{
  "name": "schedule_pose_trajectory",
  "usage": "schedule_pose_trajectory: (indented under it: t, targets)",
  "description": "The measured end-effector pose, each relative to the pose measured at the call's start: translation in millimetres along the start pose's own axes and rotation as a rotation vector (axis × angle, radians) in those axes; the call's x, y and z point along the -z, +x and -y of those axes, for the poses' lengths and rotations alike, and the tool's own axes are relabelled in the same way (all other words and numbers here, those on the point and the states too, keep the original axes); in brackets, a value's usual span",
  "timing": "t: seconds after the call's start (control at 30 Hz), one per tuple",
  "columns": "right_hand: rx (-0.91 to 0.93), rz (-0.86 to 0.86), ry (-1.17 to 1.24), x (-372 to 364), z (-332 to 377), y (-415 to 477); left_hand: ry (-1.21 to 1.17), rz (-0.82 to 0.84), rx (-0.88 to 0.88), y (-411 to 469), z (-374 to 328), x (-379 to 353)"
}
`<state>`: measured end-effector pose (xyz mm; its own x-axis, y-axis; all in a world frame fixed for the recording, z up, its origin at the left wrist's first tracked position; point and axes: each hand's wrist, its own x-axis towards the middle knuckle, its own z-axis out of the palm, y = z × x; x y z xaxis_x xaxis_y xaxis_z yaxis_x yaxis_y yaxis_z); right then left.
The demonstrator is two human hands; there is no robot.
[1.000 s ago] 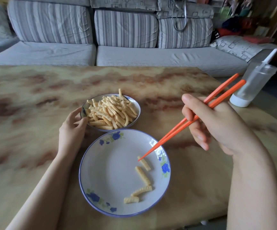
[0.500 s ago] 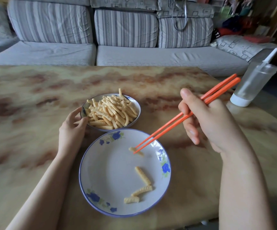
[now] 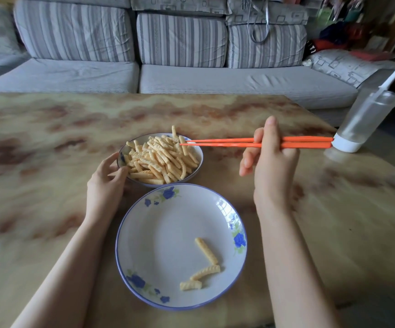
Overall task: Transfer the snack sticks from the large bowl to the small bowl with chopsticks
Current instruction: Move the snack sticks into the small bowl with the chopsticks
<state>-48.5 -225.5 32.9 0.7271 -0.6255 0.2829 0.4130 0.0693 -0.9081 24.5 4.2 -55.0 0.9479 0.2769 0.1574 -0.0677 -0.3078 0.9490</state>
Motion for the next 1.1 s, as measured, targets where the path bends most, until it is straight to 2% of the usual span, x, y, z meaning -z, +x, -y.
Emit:
schedule_pose_trajectory:
  t: [0.27,0.53,0.67,0.8,1.1]
  targets:
    - [-0.043,0.117,-0.088,-7,-19,3,0.013,-0.007,-0.015,0,1,0]
    - [-0.041,0.134,-0.075,6,0,6,0.006,0.009,0.005,3,4,-1]
    - [-0.09,0.306,-0.068,26,16,12,0.0,0.006,-0.004,1,2,0]
    - [-0.182,0.518,-0.289,47,34,11,0.0,0.002,-0.017,0,-1,0]
    - [-0.175,0.631,-0.417,62,57,1,0.014,-0.003,-0.016,0,1,0]
